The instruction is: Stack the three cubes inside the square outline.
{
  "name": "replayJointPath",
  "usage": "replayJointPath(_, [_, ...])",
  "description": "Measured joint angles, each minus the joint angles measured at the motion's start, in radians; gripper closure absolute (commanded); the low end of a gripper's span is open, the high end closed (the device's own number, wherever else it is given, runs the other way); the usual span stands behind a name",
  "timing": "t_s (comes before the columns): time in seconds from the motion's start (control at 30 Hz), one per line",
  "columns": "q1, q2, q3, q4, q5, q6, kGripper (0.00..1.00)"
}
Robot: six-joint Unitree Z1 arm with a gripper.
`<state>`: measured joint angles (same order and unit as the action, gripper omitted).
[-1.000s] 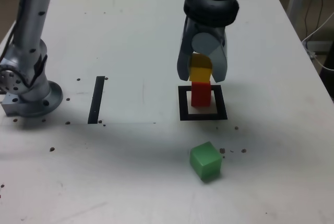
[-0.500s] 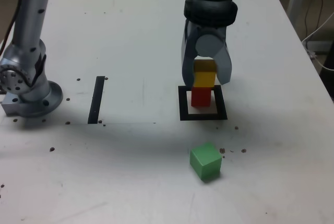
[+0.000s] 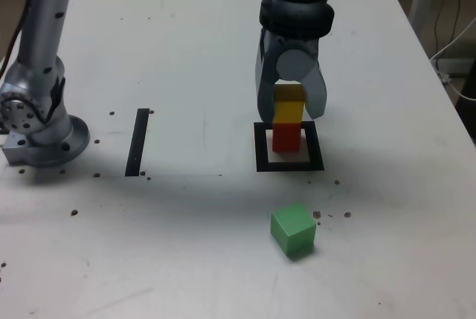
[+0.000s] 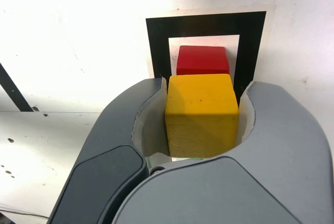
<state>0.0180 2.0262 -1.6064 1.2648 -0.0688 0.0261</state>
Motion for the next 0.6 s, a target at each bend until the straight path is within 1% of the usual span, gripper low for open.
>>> replayJointPath(0.53, [0.0,0.012,0.015,-0.016,-0.008,0.021,0.72])
replayJointPath(0.6, [0.0,0.014,0.018,-0.02,-0.008,0.021,0.68])
